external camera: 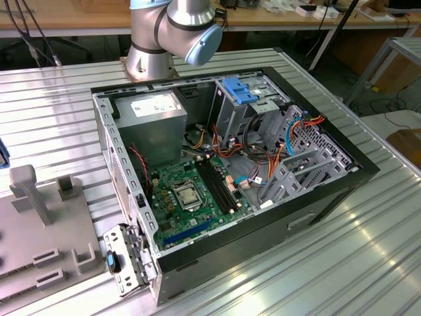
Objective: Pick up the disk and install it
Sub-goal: 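Pick up the disk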
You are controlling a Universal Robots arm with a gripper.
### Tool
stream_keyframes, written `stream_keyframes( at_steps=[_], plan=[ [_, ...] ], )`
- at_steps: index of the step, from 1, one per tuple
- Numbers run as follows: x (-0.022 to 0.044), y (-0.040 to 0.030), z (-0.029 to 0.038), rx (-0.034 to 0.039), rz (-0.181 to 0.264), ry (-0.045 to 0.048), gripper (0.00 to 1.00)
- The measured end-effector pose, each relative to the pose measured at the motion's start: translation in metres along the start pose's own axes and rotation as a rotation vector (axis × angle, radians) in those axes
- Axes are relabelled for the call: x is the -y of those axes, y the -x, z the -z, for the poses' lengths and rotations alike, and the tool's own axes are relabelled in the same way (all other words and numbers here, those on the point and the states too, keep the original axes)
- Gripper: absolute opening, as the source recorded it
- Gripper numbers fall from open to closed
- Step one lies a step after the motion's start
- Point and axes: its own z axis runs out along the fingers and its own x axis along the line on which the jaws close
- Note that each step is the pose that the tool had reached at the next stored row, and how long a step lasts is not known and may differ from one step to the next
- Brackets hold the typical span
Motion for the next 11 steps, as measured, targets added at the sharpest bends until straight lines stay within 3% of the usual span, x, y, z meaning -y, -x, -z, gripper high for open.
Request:
stream_keyframes(
  at_steps=[7,11],
  plan=[
    [0.0005,-0.0001,0.0177,0.0001,0.000,-0.0017,0.37],
    [0.0009,-0.0002,0.0330,0.0000,0.000,-0.0029,0.37]
  ],
)
